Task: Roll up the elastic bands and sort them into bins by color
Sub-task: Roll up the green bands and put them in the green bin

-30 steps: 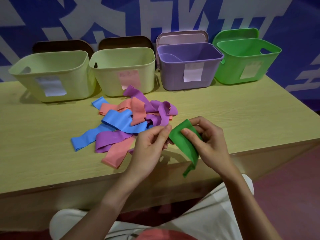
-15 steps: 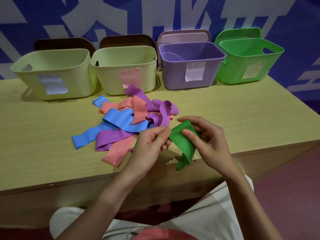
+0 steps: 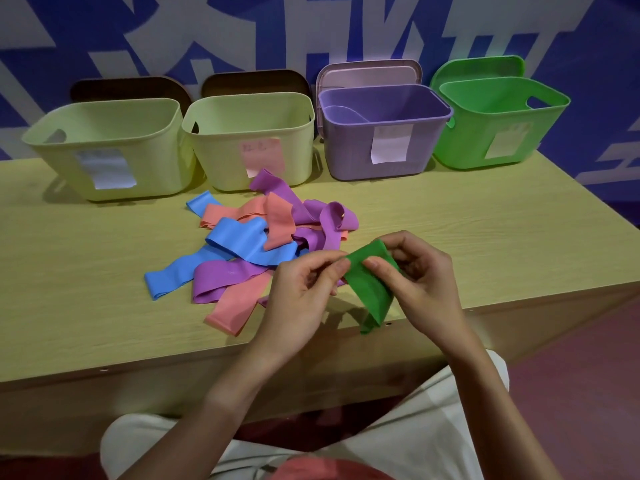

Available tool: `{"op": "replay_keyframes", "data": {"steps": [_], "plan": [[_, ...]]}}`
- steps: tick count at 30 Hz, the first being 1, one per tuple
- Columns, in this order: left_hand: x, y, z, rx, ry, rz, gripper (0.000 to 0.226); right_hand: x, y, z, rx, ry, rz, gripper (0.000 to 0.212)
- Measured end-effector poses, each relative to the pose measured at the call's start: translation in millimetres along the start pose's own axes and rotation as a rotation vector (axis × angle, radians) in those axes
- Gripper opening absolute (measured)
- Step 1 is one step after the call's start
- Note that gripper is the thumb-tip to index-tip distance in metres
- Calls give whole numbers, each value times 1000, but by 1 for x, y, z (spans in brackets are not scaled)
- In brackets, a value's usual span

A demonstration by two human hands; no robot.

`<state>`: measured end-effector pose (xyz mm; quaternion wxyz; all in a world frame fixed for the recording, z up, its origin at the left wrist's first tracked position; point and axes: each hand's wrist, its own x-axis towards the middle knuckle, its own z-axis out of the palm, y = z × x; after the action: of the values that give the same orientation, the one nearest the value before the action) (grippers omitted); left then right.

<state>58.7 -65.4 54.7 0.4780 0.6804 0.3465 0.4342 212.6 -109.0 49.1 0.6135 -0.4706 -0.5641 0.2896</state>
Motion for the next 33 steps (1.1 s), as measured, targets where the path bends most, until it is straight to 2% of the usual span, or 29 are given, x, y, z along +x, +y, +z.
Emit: {"op": "replay_keyframes", "data": {"steps": [5, 11, 14, 16, 20, 21, 25, 29, 33], "plan": [[3, 0, 1, -142, 2, -101, 24, -3, 1, -3, 3, -36, -1, 25], [5, -1, -3, -165, -135, -105, 43, -3, -4, -6, -35, -26, -35, 13], [6, 1, -3, -163, -149, -81, 47, -3, -3, -5, -48, 14, -27, 6], [4, 2, -2, -146, -134, -32, 39, -3, -1, -3, -43, 34, -21, 4], [1, 5, 0, -76, -100, -5, 7, -2, 2, -3, -44, 70, -11, 5], [1, 5, 1, -43, -87, -4, 7, -1, 2, -2, -46, 65, -12, 4], [2, -1, -1, 26, -34, 12, 21, -3, 1, -1, 8, 30, -3, 13], [3, -2, -3, -20, -69, -25, 23, -5, 1, -3, -9, 0, -13, 28], [2, 1, -2, -166, -169, -126, 43, -6, -2, -2, -26, 12, -43, 14]]}}
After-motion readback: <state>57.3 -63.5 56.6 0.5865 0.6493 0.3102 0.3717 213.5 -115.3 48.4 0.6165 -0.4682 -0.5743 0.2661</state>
